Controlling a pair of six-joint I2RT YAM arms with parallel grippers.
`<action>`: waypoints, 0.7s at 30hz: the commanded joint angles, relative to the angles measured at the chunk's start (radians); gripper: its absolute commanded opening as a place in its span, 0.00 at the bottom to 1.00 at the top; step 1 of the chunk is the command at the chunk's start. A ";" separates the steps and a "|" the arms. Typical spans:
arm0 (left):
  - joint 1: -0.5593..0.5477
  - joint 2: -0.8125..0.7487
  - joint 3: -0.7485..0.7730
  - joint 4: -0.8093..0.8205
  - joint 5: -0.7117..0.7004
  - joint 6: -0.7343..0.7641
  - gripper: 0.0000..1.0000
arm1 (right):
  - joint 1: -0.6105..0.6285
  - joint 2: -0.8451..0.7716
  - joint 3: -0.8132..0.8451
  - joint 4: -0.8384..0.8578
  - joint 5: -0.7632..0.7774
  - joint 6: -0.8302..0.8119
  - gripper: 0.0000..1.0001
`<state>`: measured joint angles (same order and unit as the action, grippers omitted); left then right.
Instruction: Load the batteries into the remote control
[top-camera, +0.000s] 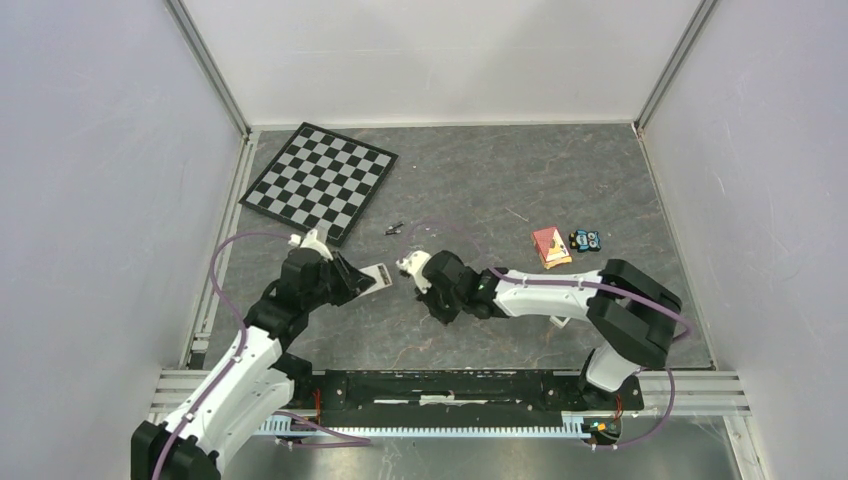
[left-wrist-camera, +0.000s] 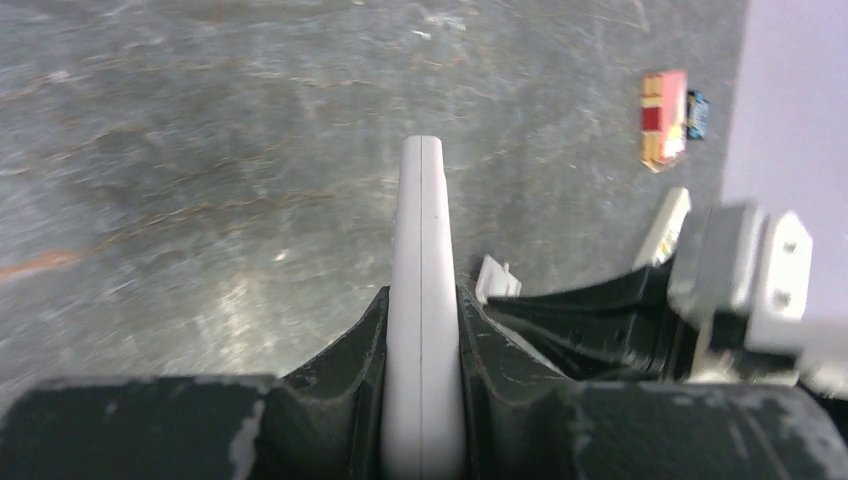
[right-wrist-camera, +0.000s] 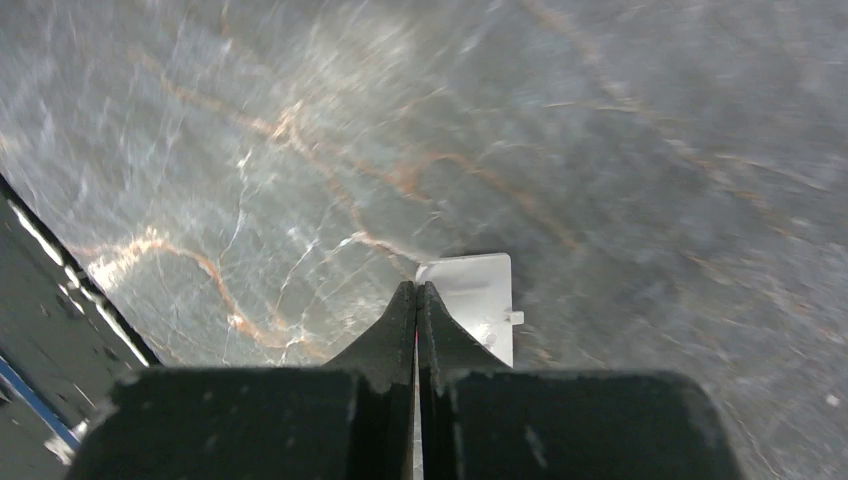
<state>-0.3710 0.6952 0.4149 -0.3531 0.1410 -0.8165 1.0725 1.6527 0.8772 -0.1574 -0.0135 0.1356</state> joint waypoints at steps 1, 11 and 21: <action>-0.002 0.038 -0.036 0.240 0.206 0.001 0.02 | -0.091 -0.124 0.012 0.037 0.017 0.187 0.00; -0.046 0.354 -0.079 0.615 0.396 -0.116 0.08 | -0.274 -0.355 -0.083 0.089 -0.058 0.332 0.00; -0.069 0.558 -0.070 0.620 0.418 -0.131 0.22 | -0.287 -0.370 -0.130 0.194 -0.151 0.402 0.00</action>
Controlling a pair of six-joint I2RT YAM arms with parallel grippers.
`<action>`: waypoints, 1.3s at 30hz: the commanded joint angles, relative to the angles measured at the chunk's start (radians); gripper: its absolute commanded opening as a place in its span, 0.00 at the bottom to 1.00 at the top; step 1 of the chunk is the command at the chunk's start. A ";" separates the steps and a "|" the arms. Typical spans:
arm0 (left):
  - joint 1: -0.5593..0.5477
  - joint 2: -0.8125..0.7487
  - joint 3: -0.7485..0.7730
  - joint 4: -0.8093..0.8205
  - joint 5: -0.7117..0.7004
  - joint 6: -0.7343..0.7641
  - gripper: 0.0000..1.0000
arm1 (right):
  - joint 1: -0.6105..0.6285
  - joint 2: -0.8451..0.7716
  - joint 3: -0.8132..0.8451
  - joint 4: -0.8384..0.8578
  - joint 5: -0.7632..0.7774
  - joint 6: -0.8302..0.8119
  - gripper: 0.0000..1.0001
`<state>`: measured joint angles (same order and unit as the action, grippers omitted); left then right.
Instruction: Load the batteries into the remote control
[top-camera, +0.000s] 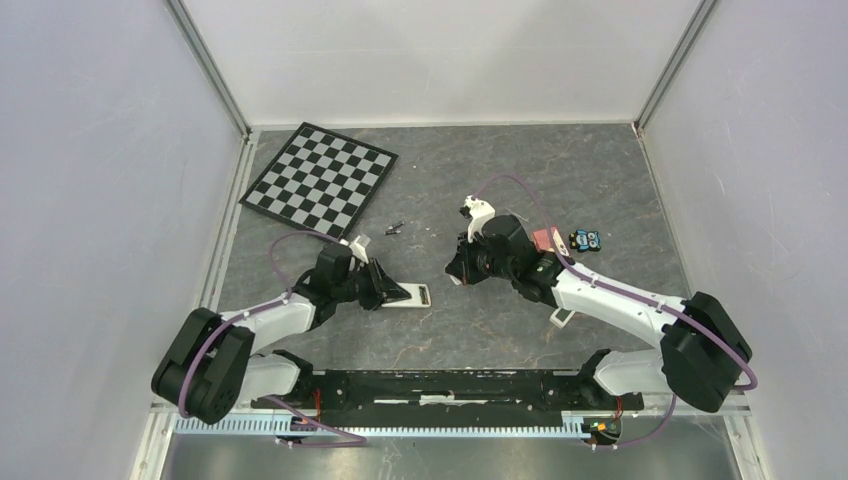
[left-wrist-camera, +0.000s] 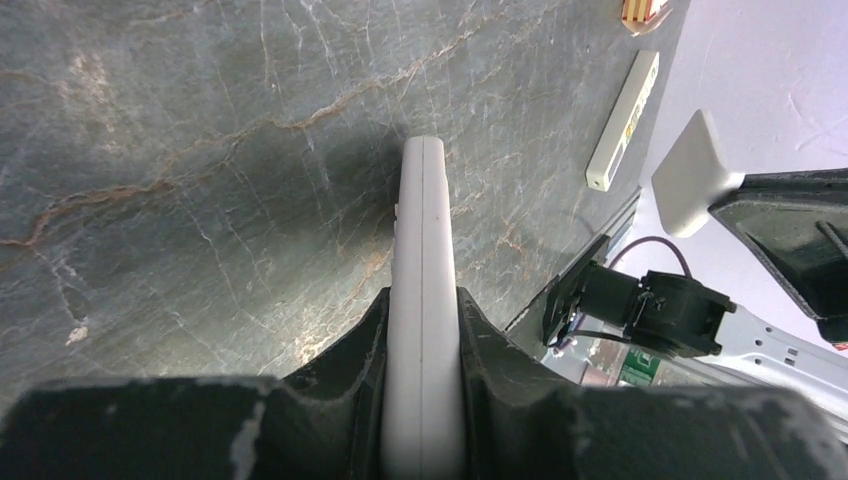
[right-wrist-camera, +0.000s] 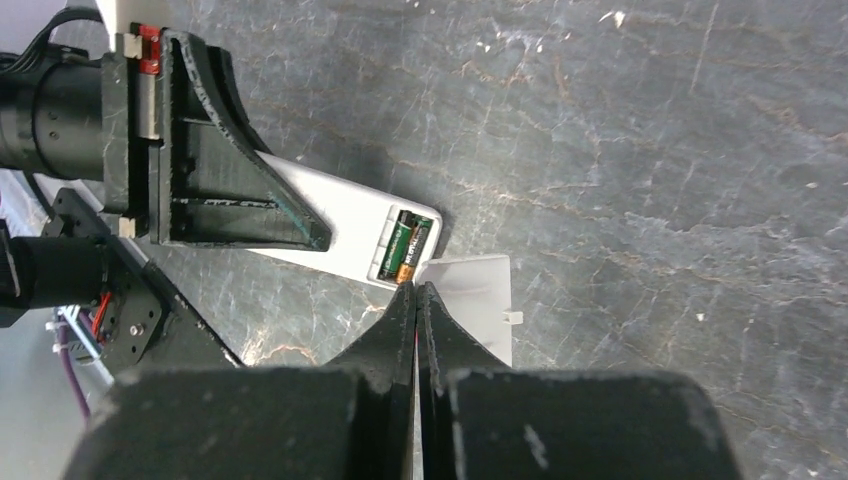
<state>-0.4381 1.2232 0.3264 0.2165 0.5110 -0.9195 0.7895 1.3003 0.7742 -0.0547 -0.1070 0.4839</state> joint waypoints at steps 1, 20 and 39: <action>-0.002 0.035 0.022 0.025 0.041 -0.020 0.27 | -0.005 -0.016 -0.028 0.095 -0.059 0.059 0.00; 0.002 -0.112 0.267 -0.668 -0.505 0.194 0.98 | -0.009 -0.025 -0.097 0.301 -0.153 0.260 0.00; 0.002 -0.419 0.223 0.252 0.002 -0.285 1.00 | -0.062 -0.200 -0.042 0.862 -0.318 0.691 0.00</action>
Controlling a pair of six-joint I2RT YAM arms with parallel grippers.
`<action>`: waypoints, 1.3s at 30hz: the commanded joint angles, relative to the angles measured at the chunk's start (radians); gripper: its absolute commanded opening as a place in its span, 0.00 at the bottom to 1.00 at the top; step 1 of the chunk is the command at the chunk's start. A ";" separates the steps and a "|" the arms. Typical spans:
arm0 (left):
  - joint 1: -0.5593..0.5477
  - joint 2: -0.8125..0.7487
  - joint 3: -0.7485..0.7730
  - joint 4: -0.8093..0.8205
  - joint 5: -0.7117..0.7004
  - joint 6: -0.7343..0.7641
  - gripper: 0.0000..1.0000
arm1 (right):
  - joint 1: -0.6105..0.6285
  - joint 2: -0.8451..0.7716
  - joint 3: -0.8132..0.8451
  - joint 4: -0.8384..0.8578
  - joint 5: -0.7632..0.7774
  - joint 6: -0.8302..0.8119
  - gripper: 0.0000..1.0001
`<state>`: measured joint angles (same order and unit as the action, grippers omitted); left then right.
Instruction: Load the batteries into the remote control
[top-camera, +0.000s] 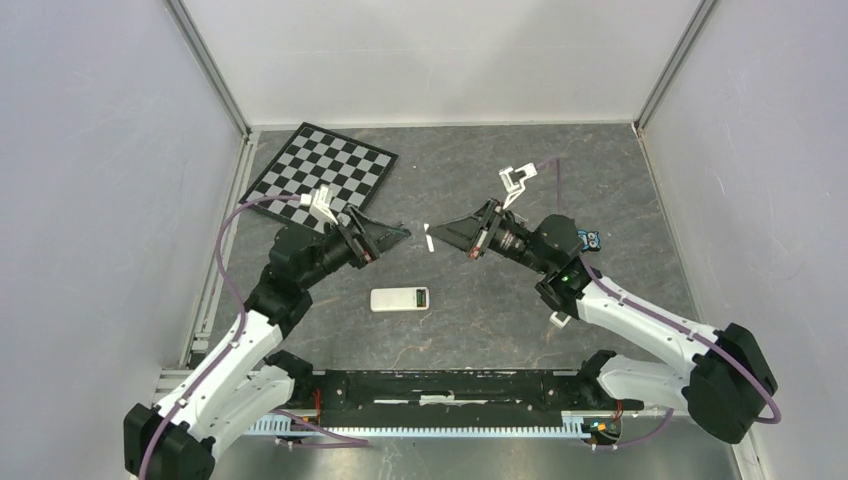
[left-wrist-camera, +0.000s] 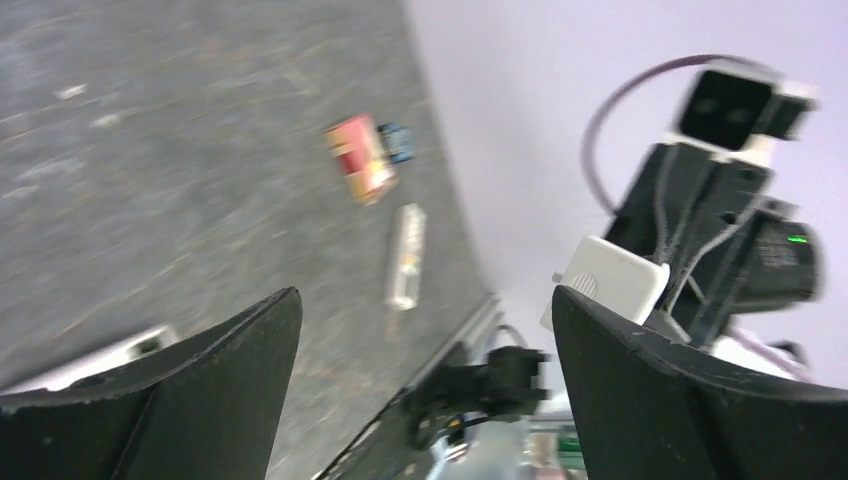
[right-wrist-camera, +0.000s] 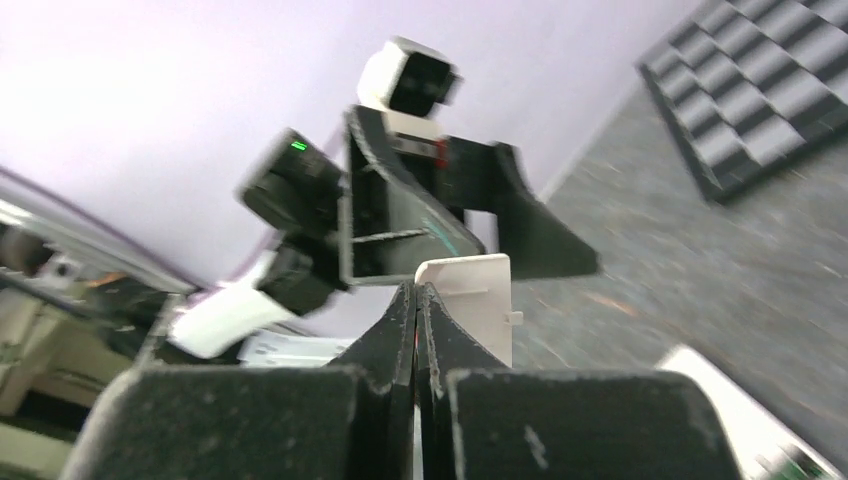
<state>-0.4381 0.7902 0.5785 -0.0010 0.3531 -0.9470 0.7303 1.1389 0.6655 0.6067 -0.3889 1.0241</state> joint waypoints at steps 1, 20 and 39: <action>0.000 0.026 -0.025 0.516 0.169 -0.295 1.00 | -0.003 -0.040 0.070 0.243 -0.036 0.190 0.00; -0.175 0.194 -0.004 1.094 0.124 -0.723 0.94 | 0.009 0.004 0.077 0.488 0.018 0.501 0.00; -0.189 0.232 0.028 1.124 0.174 -0.801 0.48 | 0.040 0.083 0.006 0.633 0.021 0.666 0.00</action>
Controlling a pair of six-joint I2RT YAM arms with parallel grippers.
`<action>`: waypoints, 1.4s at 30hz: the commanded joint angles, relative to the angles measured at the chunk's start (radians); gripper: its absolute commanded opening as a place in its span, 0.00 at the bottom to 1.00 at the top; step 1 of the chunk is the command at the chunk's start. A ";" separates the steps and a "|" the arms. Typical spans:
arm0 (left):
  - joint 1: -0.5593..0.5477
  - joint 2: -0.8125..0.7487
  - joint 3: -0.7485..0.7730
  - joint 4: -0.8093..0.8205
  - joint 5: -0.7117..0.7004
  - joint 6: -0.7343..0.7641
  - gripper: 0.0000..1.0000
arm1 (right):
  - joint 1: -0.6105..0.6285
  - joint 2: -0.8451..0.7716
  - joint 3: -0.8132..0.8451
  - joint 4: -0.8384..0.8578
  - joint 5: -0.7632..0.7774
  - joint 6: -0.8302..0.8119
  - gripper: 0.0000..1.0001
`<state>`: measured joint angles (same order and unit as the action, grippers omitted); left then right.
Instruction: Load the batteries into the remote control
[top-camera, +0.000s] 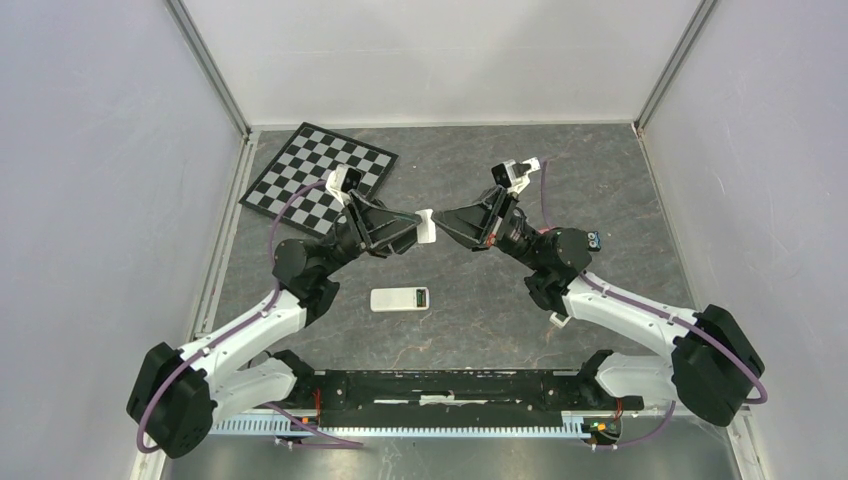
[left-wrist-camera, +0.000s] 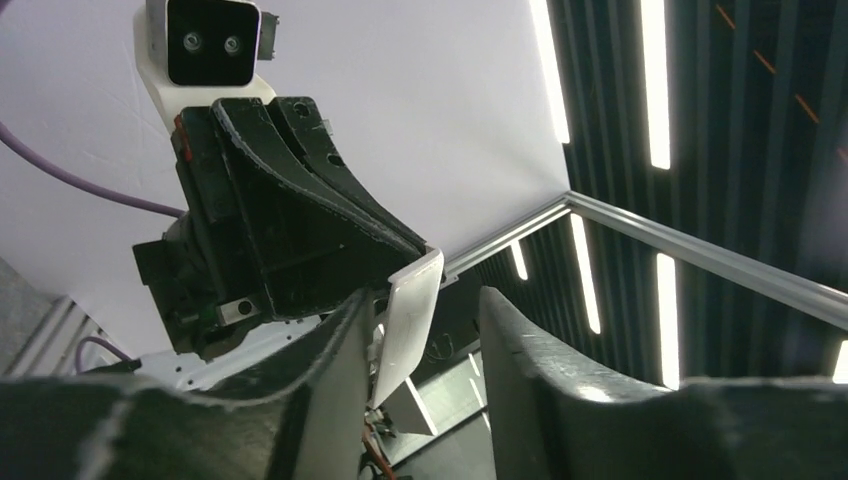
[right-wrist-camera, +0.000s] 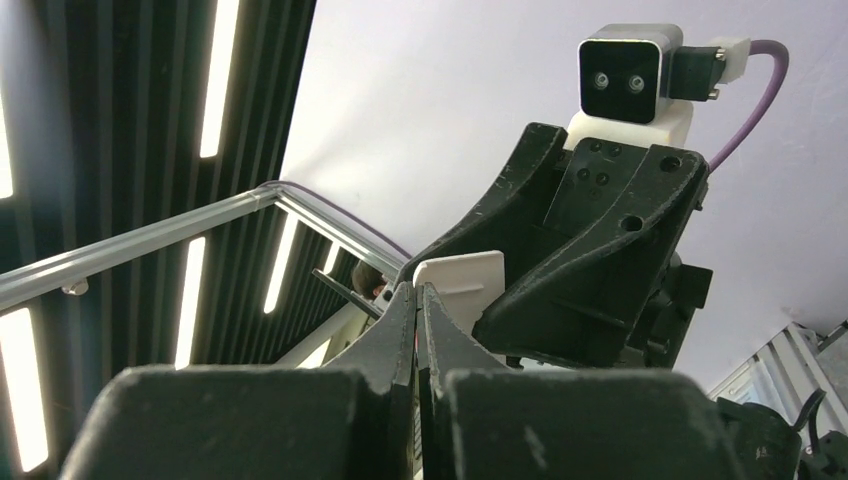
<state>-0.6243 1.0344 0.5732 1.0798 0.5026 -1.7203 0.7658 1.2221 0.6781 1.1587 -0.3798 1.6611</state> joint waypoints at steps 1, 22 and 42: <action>-0.003 -0.016 0.032 0.040 0.025 -0.023 0.43 | 0.004 -0.002 -0.010 0.080 0.013 0.030 0.00; -0.003 -0.134 0.064 -0.481 -0.064 0.461 0.02 | 0.021 -0.177 -0.022 -0.432 0.042 -0.513 0.73; -0.002 -0.127 0.053 -0.479 -0.062 0.464 0.02 | 0.043 -0.182 -0.077 -0.390 0.090 -0.518 0.27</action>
<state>-0.6239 0.9176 0.5995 0.5827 0.4469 -1.3102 0.8051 1.0519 0.6155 0.7033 -0.2977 1.1389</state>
